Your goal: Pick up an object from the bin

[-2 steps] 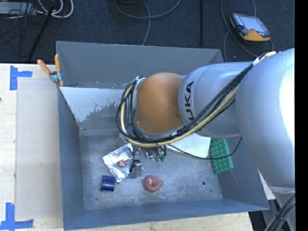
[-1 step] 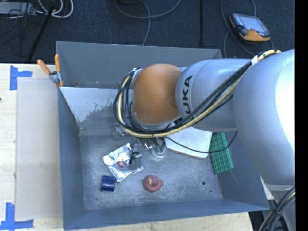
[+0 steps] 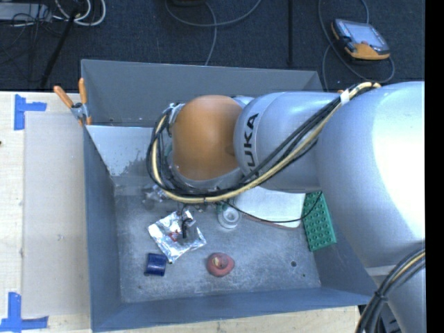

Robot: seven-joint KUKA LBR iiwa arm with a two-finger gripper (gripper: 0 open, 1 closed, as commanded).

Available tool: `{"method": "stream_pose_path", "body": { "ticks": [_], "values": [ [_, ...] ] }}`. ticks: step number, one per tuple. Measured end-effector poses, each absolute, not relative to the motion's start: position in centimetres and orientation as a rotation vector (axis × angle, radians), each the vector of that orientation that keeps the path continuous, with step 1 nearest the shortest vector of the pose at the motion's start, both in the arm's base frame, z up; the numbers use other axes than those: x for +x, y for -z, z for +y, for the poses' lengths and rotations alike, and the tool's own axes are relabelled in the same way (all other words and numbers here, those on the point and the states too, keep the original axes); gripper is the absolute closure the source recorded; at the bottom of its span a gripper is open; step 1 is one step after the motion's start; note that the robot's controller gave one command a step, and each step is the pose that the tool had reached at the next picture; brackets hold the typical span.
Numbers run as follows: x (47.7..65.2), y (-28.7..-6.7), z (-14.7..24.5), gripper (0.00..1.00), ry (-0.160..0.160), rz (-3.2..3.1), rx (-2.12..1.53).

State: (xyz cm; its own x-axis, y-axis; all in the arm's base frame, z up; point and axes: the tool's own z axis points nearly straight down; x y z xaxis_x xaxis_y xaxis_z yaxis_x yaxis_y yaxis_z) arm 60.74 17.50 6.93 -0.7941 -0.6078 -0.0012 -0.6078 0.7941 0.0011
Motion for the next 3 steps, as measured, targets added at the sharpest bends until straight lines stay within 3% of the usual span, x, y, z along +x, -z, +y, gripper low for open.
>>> {"method": "stream_pose_path", "body": {
  "ticks": [1,2,3],
  "values": [
    [58.2,-7.0,16.5,0.00,-0.001,2.764,-1.495],
    [58.2,-7.0,16.5,1.00,-0.004,2.768,-1.487],
    [58.4,-18.2,16.7,1.00,0.002,2.762,-1.476]
  ]
}}
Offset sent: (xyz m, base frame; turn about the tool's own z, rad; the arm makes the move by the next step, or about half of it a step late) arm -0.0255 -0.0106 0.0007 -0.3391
